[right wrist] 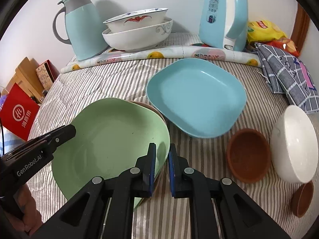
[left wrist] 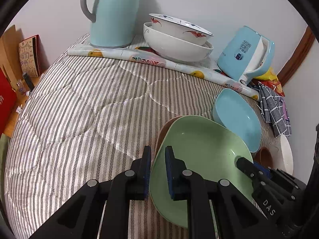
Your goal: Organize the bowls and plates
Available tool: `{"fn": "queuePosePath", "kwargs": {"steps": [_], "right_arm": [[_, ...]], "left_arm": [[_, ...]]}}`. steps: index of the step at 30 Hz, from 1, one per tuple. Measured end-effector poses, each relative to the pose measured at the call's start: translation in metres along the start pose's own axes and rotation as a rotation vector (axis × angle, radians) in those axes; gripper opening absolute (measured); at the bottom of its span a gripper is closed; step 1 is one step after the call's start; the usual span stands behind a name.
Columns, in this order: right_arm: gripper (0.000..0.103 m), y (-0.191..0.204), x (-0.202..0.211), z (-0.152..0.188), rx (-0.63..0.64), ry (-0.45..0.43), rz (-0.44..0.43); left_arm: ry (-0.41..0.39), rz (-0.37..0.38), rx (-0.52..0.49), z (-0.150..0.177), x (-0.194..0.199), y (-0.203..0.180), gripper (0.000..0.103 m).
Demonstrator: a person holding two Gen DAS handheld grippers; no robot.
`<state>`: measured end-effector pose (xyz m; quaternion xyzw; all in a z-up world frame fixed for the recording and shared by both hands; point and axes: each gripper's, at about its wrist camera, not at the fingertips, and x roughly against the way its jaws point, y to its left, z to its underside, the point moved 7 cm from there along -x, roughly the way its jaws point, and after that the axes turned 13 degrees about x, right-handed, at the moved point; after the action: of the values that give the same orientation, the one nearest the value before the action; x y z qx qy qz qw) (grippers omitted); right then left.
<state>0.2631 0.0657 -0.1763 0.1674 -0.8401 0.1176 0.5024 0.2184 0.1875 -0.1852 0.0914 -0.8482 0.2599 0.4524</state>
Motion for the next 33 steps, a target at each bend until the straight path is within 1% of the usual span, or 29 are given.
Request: {"fn": "queuePosePath", "kwargs": {"steps": [9,11,13,14,17,20,23,25,26,28,29,31,33], "right_arm": [[0.013,0.000,-0.012,-0.009,0.031,-0.006,0.003],[0.019,-0.001,-0.005,-0.010,0.027,-0.037,-0.017],[0.040,-0.004,0.002,-0.011,0.017,-0.056,-0.020],[0.043,-0.007,0.006,-0.011,0.016,-0.066,-0.015],[0.045,-0.017,0.018,-0.011,0.010,-0.084,0.008],[0.047,-0.031,0.026,-0.008,-0.013,-0.091,0.025],[0.052,-0.048,0.036,-0.004,-0.037,-0.098,0.056],[0.058,-0.059,0.042,0.000,-0.039,-0.099,0.081],[0.060,-0.064,0.045,0.001,-0.036,-0.094,0.101],[0.060,-0.074,0.051,0.004,-0.034,-0.097,0.134],[0.060,-0.077,0.054,0.005,-0.032,-0.099,0.135],[0.060,-0.085,0.058,0.006,-0.035,-0.097,0.138],[0.061,-0.095,0.063,0.007,-0.047,-0.103,0.139]], "left_arm": [[0.013,0.000,-0.002,0.000,-0.003,-0.002,0.014],[0.009,0.005,0.006,-0.001,0.000,-0.002,0.014],[0.008,0.013,0.009,-0.001,0.001,-0.003,0.014],[0.004,0.009,0.009,-0.002,0.002,-0.004,0.014],[-0.003,-0.005,-0.007,-0.001,0.004,-0.009,0.014],[-0.007,0.007,-0.012,-0.001,0.009,-0.016,0.014],[-0.016,0.008,-0.027,-0.001,0.013,-0.025,0.014],[-0.019,0.011,-0.041,0.000,0.016,-0.034,0.014],[-0.021,0.012,-0.047,0.000,0.017,-0.038,0.014],[-0.022,0.017,-0.063,-0.001,0.018,-0.050,0.014],[-0.020,0.022,-0.071,0.000,0.019,-0.055,0.014],[-0.014,0.030,-0.087,0.000,0.018,-0.066,0.017],[-0.017,0.032,-0.098,-0.002,0.015,-0.078,0.026]]}}
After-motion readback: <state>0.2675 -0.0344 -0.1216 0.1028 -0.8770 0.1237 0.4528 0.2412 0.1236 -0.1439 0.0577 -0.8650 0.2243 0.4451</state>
